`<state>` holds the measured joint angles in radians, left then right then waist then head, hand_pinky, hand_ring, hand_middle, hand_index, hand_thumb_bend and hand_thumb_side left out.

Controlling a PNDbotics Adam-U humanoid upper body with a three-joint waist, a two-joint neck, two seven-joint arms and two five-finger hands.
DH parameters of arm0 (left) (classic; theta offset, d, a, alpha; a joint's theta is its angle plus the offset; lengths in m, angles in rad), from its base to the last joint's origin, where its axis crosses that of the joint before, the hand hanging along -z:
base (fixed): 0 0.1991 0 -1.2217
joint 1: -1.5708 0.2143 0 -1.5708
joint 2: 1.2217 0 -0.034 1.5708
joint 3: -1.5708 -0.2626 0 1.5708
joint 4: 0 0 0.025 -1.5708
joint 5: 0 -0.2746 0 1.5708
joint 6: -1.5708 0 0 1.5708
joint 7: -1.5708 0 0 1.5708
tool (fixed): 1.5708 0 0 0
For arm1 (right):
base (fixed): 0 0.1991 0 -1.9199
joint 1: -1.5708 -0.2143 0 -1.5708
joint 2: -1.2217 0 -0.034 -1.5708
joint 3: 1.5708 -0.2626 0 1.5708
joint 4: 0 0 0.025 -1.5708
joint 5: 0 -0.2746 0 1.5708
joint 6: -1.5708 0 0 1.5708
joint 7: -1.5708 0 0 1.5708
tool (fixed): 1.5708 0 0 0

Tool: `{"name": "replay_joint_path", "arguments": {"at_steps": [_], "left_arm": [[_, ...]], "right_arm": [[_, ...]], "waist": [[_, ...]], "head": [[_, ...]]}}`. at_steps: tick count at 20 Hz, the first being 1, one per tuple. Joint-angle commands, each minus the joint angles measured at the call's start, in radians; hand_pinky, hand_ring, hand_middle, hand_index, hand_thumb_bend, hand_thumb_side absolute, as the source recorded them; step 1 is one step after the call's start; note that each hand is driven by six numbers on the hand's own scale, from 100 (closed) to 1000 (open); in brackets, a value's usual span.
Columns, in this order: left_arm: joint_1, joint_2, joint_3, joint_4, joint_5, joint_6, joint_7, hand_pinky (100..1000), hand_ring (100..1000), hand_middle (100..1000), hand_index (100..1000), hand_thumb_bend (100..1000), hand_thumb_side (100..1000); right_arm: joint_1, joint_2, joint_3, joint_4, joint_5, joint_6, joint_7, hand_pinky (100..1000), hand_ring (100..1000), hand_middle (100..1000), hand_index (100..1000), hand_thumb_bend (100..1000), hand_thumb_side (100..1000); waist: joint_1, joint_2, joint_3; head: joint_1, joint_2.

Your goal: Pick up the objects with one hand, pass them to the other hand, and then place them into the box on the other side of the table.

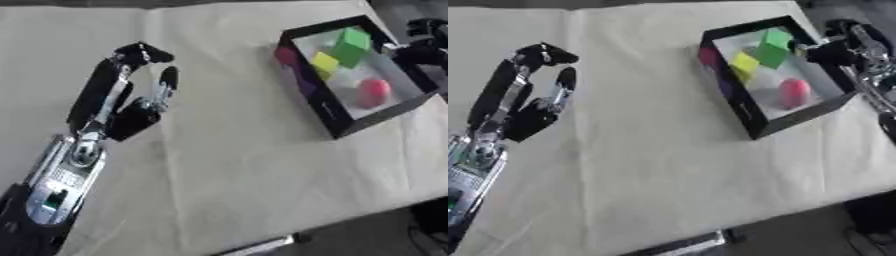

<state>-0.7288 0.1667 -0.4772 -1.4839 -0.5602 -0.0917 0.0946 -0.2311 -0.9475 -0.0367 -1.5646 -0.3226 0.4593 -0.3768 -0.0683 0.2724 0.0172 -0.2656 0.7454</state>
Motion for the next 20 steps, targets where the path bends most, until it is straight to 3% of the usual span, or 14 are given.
{"name": "replay_joint_path", "arguments": {"at_steps": [1, 4, 6, 8, 10, 15, 20], "left_arm": [[-0.009, 0.013, 0.010, -0.023, 0.003, 0.002, 0.007, 782, 739, 660, 762, 174, 916], [-0.003, 0.015, 0.017, -0.029, 0.008, 0.006, 0.012, 782, 737, 658, 761, 168, 906], [0.003, 0.022, 0.033, -0.045, 0.024, 0.014, 0.023, 785, 735, 650, 761, 134, 872], [0.011, 0.045, 0.060, -0.078, 0.035, 0.033, 0.041, 787, 731, 631, 763, 106, 843], [0.028, 0.082, 0.098, -0.121, 0.097, 0.056, 0.062, 789, 728, 610, 764, 100, 802], [0.105, 0.222, 0.222, -0.267, 0.341, 0.118, 0.113, 801, 745, 674, 809, 100, 726], [0.197, 0.318, 0.340, -0.363, 0.616, 0.158, 0.142, 824, 777, 697, 817, 100, 737]], "right_arm": [[0.004, -0.022, -0.035, -0.033, -0.017, 0.000, -0.058, 752, 859, 876, 907, 462, 249], [0.022, -0.006, -0.073, -0.089, -0.078, -0.031, -0.143, 718, 846, 869, 887, 315, 304], [0.047, 0.013, -0.105, -0.168, -0.122, -0.072, -0.222, 699, 833, 859, 882, 146, 340], [0.081, 0.042, -0.135, -0.269, -0.153, -0.128, -0.291, 692, 826, 861, 884, 100, 360], [0.120, 0.074, -0.158, -0.366, -0.153, -0.164, -0.330, 687, 817, 865, 888, 100, 371], [0.185, 0.120, -0.198, -0.433, -0.074, -0.311, -0.314, 681, 793, 852, 877, 258, 155], [0.213, 0.170, -0.211, -0.435, -0.014, -0.418, -0.292, 681, 799, 841, 859, 211, 111]], "waist": [[0.013, -0.012, -0.006], [0.016, -0.013, -0.010], [0.019, -0.015, -0.012], [0.024, -0.019, -0.013], [0.032, -0.024, -0.011], [0.054, -0.043, -0.002], [0.063, -0.060, 0.013]], "head": [[0.004, -0.003], [0.011, -0.004], [0.028, -0.004], [0.052, -0.004], [0.079, -0.004], [0.122, 0.001], [0.148, 0.002]]}}
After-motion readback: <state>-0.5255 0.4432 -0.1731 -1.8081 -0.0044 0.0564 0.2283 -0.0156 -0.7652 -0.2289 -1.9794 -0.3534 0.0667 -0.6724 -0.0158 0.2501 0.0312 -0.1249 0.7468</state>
